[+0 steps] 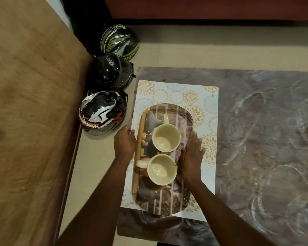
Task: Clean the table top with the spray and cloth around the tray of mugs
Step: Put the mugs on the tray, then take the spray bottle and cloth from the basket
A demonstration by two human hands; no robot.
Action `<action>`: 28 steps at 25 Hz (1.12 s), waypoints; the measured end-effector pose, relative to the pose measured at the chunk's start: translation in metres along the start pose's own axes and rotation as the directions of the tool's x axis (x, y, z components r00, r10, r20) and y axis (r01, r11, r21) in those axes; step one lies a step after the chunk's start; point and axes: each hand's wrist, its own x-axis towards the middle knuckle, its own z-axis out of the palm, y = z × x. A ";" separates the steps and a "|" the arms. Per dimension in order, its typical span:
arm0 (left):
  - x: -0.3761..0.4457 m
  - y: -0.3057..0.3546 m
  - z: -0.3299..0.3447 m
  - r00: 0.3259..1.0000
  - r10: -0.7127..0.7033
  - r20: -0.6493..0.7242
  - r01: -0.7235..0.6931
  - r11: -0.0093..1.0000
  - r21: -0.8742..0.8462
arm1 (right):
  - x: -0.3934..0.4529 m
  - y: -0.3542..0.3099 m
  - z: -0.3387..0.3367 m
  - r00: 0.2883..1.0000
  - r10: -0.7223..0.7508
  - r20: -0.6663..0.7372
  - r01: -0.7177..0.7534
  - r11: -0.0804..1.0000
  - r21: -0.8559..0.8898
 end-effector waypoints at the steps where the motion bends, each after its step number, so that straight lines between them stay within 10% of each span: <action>1: 0.001 0.000 0.000 1.000 -0.013 0.015 0.013 1.000 -0.004 | -0.001 0.003 0.001 1.000 -0.014 0.010 0.014 0.999 -0.029; 10: 0.007 -0.002 -0.005 0.993 -0.011 0.114 -0.001 0.995 0.102 | 0.000 0.002 -0.021 0.984 -0.080 0.157 0.079 0.997 0.011; 15: -0.008 0.022 -0.025 0.991 0.108 -0.077 -0.112 0.993 -0.046 | 0.014 0.021 -0.058 0.983 -0.131 0.131 0.106 0.978 0.181; 20: -0.101 0.140 0.015 0.790 0.612 -0.036 -0.613 0.790 -0.013 | 0.030 0.056 -0.145 0.991 -0.135 0.023 0.129 0.976 0.175; 28: -0.267 0.280 0.105 0.537 0.833 0.133 -0.833 0.499 0.239 | -0.012 0.188 -0.349 0.909 -0.282 -0.305 0.231 0.953 -0.194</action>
